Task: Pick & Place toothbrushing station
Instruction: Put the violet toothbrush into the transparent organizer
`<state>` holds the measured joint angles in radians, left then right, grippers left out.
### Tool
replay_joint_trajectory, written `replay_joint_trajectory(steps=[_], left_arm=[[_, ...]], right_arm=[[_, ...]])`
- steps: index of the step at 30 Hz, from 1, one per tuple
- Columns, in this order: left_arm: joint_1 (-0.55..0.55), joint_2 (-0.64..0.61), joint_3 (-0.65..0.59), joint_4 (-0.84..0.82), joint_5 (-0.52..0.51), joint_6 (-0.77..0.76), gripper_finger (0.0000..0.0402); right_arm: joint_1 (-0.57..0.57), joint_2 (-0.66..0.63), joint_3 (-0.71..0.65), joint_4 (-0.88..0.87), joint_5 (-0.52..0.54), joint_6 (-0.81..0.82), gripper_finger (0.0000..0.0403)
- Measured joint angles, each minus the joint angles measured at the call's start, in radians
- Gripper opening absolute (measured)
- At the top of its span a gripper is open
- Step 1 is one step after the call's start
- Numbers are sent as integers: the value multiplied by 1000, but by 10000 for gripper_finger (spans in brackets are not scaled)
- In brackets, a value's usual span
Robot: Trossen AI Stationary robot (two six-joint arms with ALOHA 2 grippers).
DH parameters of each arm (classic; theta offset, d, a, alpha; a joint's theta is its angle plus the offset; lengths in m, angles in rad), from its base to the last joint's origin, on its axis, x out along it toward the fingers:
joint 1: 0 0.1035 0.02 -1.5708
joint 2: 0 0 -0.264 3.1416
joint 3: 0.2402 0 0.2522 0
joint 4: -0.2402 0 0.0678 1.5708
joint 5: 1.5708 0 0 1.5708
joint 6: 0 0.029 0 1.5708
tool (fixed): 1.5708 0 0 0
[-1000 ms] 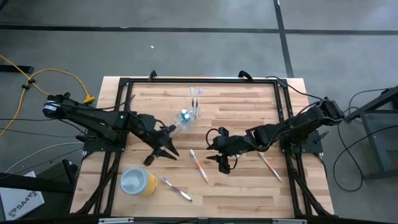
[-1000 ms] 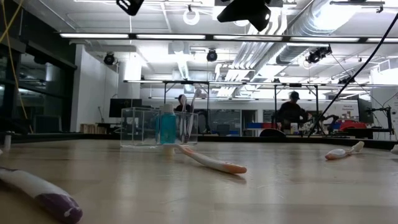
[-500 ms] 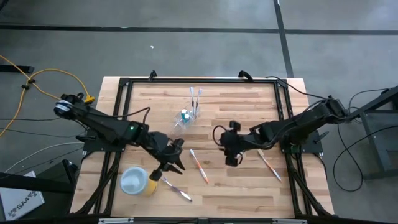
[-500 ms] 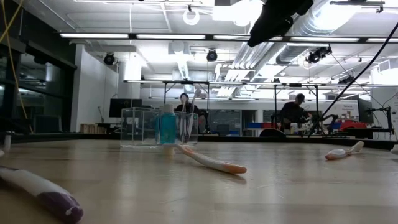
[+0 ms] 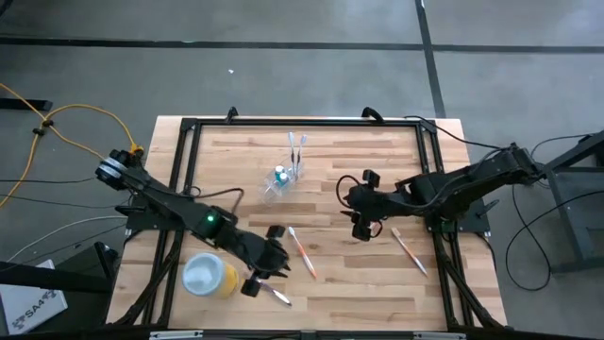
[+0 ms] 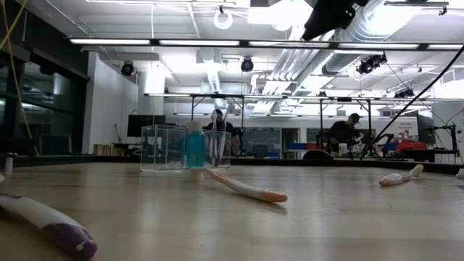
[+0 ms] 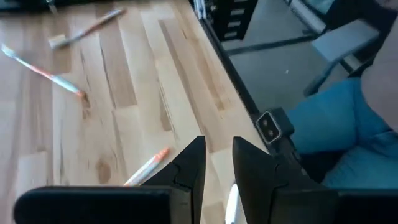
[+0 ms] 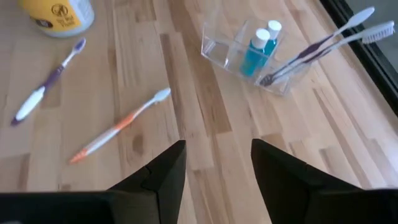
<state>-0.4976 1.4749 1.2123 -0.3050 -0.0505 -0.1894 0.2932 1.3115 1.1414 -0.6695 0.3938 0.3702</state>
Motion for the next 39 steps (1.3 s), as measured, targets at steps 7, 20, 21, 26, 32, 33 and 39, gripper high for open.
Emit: replay_joint_trajectory(steps=[7,20,21,26,32,33,39], left_arm=[[-2,122,129,-138,15,-29,76],[-39,275,205,-228,132,-176,69],[-44,275,205,-249,130,-180,69],[-58,302,204,-281,90,-227,69],[-66,342,205,-311,19,-238,68],[-69,349,205,-320,18,-238,68],[-77,396,205,-326,37,-268,68]], right_arm=[[1,-9,0,-6,-1,-10,174],[1,-9,0,-18,-13,-34,174],[1,-9,0,-18,-23,-34,174],[1,-9,0,-12,-40,-34,174],[1,-9,0,-2,-59,-34,174],[1,-9,0,0,-62,-34,174],[1,-9,0,10,-84,-29,174]])
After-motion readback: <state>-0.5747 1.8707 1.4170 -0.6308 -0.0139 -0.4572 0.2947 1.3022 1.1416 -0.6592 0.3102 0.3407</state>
